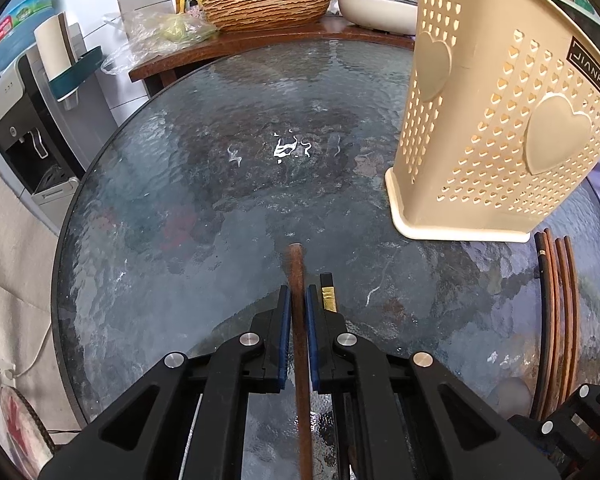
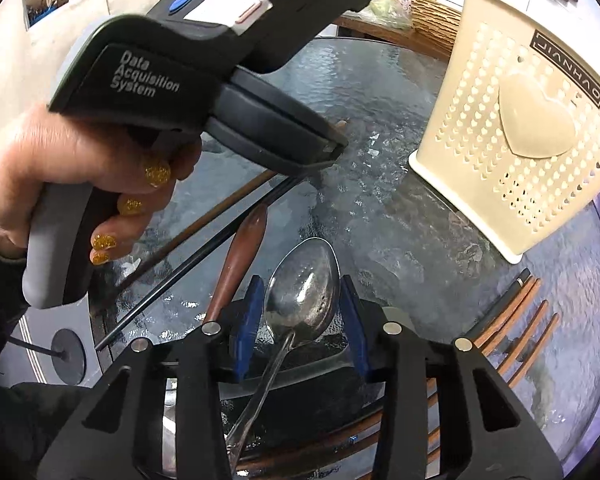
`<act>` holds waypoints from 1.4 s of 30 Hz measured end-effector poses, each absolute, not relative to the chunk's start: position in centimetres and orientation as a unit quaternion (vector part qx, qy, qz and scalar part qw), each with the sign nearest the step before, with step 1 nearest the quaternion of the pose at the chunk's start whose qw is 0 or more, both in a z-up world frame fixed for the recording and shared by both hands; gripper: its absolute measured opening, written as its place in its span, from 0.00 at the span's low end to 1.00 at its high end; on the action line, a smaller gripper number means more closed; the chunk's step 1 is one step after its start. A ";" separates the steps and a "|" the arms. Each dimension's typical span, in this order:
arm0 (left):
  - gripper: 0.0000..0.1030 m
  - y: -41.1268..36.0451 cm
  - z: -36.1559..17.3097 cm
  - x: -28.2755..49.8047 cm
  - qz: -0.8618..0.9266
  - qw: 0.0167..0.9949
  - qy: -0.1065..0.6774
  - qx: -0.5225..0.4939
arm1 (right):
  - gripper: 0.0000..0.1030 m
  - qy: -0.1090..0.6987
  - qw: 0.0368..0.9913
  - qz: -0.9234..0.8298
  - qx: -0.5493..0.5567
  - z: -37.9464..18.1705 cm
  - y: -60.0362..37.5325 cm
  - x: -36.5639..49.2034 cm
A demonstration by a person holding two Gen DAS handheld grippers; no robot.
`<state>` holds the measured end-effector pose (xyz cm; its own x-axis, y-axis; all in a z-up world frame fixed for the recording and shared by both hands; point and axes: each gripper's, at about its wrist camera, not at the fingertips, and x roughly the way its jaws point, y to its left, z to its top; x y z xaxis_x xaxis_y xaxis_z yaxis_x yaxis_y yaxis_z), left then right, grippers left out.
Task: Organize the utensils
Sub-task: 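Lift the chopstick with the left tool while the right tool lifts the spoon, then carry the chopstick and spoon over the beige holder and lower both inside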
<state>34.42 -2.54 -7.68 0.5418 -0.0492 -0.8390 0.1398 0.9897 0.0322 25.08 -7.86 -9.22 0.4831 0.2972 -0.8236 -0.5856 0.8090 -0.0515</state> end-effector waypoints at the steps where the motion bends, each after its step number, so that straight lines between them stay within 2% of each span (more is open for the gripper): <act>1: 0.07 -2.4 -7.7 34.4 -0.054 0.877 0.476 0.043 | 0.38 0.434 0.847 0.260 -0.165 -9.1 -8.2 24.7; 8: 0.07 -1.6 -7.0 34.4 -0.060 0.879 0.473 0.018 | 0.38 0.405 0.868 0.255 -0.131 -7.4 -10.0 24.7; 20: 0.07 -0.9 -2.5 33.1 -0.075 0.902 0.425 -0.006 | 0.38 0.339 0.905 0.243 -0.080 -3.1 -13.8 23.3; 42: 0.07 0.0 5.1 27.7 -0.101 0.942 0.321 -0.019 | 0.38 0.295 0.926 0.233 -0.048 1.2 -14.5 22.2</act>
